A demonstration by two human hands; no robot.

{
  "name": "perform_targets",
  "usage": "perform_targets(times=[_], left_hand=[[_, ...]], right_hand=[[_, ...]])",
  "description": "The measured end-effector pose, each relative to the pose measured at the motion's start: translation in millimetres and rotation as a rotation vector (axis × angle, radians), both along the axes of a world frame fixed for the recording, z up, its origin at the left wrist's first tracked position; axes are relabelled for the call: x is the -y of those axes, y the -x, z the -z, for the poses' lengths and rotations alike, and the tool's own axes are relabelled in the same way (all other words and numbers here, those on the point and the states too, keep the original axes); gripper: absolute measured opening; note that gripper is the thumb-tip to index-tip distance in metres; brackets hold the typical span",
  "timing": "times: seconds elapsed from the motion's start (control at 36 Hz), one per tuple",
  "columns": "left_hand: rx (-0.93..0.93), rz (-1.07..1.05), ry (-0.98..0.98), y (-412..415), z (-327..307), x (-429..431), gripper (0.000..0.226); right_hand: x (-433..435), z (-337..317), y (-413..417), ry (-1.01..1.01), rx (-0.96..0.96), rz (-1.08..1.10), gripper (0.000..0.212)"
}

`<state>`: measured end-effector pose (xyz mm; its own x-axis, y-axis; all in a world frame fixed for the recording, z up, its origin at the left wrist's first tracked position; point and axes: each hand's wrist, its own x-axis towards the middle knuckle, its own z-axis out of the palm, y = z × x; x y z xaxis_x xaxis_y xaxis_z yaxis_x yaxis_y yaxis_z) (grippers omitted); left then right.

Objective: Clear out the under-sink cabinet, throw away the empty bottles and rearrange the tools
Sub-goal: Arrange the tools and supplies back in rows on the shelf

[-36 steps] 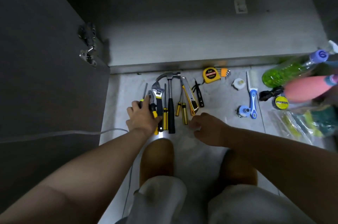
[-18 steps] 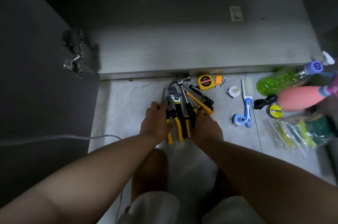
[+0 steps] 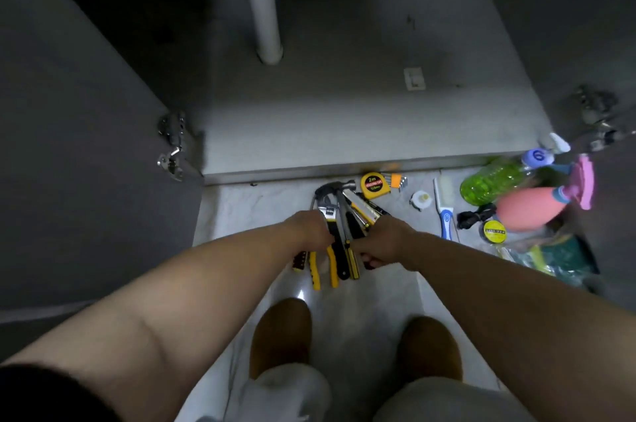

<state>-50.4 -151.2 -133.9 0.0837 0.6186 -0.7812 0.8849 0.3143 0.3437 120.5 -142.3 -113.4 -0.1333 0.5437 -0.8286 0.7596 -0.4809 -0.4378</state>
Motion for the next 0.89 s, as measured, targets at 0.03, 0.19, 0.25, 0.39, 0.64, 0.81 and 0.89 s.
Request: perform_targets(times=[0.03,0.19,0.25,0.39,0.64,0.81,0.89], left_hand=[[0.017,-0.005,0.025,-5,-15,-4,0.027],[0.250,-0.257,0.245,-25,-106,-2,0.052],[0.250,-0.250,0.279,-32,-133,2,0.052],[0.303,-0.301,0.235,-44,-186,13,0.036],[0.514,-0.298,-0.134,-37,-265,36,0.010],[0.471,-0.265,-0.071,-7,-301,37,0.005],[0.444,-0.281,-0.065,4,-305,33,0.006]], right_hand=[[1,-11,-1,0.022,-0.041,0.038,0.013],[21,-76,-5,0.068,-0.202,0.141,0.009],[30,-97,-9,0.065,-0.242,0.149,0.007],[45,-149,-21,0.008,-0.313,0.136,0.012],[61,-234,-41,-0.227,-0.418,0.062,0.017],[62,-255,-27,-0.364,-0.422,0.041,0.007],[65,-260,-11,-0.368,-0.418,0.007,0.007]])
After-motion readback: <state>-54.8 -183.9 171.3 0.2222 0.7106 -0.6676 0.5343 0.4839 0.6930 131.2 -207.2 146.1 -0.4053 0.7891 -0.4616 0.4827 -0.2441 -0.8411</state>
